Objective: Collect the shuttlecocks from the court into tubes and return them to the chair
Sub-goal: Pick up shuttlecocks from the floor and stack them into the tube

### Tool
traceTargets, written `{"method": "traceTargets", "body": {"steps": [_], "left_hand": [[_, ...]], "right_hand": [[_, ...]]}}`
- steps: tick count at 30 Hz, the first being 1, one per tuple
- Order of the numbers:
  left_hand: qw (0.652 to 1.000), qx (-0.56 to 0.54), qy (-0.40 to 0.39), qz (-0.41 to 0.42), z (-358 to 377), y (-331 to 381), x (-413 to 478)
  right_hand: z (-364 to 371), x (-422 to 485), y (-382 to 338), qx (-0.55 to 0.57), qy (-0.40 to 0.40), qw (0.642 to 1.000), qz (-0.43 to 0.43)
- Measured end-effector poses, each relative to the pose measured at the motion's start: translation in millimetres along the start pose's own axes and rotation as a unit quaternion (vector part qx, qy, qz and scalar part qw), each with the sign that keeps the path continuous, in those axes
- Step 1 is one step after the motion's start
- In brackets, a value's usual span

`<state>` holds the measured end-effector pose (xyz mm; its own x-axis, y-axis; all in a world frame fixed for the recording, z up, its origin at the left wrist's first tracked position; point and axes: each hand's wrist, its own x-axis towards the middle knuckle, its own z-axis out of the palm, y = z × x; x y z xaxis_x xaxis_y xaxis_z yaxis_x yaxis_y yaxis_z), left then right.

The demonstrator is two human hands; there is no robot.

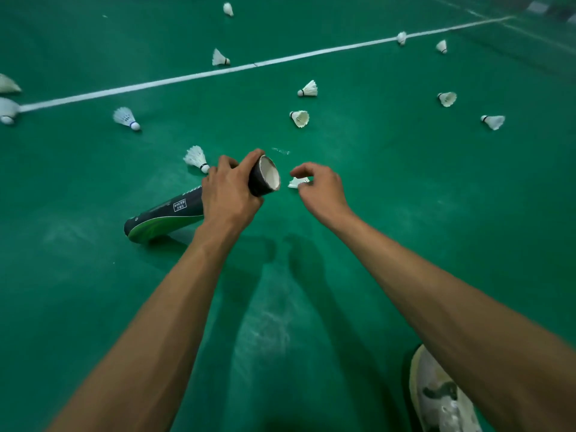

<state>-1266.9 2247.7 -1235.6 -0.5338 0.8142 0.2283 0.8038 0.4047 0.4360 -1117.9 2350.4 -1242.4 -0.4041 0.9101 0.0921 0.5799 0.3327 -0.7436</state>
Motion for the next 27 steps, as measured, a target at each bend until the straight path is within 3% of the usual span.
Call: {"method": "traceTargets", "body": {"steps": [5, 13, 18, 27], "left_hand": [[1.000, 0.022, 0.010, -0.010, 11.2, 2.2, 5.8], [0.999, 0.049, 0.012, 0.002, 28.7, 10.4, 12.3], [0.998, 0.062, 0.001, -0.011, 26.5, 4.6, 14.2], [0.996, 0.069, 0.007, -0.048, 13.9, -10.7, 25.2]], "right_hand": [[21.4, 15.3, 10.5, -0.076, -0.106, 0.991, -0.037], [30.6, 53.6, 14.8, -0.189, -0.151, 0.967, -0.086], [44.1, 88.3, 30.0, -0.312, -0.201, 0.927, -0.062], [75.5, 113.2, 65.8, -0.381, -0.225, 0.892, -0.091]]}}
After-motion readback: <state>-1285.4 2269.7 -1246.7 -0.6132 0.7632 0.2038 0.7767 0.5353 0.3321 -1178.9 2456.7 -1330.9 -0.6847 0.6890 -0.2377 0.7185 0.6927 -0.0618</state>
